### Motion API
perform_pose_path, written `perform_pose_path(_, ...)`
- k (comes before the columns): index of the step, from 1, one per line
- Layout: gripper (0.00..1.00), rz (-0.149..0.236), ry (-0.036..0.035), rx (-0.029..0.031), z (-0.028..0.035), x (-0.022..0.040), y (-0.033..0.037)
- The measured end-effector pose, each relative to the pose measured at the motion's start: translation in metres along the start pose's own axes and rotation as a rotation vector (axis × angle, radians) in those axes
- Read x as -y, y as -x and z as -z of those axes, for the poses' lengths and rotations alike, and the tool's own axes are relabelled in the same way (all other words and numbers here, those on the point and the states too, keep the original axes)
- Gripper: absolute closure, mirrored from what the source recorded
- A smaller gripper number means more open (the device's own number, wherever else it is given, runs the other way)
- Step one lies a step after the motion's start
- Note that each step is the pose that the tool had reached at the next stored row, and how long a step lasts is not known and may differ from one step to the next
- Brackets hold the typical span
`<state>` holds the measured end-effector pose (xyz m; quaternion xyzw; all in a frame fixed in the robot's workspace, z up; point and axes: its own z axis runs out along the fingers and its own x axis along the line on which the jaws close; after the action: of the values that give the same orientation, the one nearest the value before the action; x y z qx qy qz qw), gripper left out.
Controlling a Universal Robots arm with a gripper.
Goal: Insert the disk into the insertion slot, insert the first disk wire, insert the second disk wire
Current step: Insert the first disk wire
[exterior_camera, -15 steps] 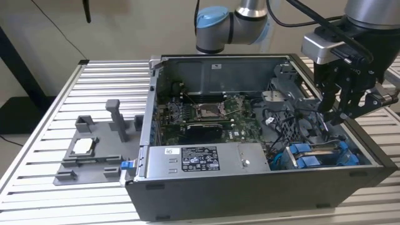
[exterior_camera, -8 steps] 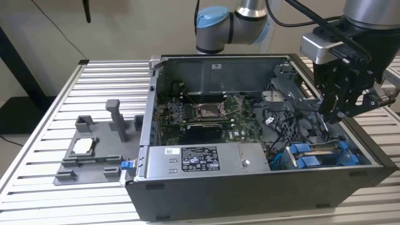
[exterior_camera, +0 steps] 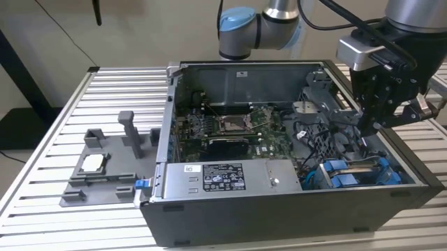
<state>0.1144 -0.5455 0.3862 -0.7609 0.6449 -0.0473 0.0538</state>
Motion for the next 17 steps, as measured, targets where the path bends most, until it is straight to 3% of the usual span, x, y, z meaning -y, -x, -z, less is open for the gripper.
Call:
perform_pose_path(4,0.81,-0.001,0.0409,0.0067,-0.0020,0.0070,-0.0022)
perform_pose_path(7,0.81,-0.001,0.0667,0.0109,-0.0039,0.0128,-0.0046)
perform_pose_path(17,0.81,-0.002,0.1164,0.0191,-0.0138,0.0290,-0.0127)
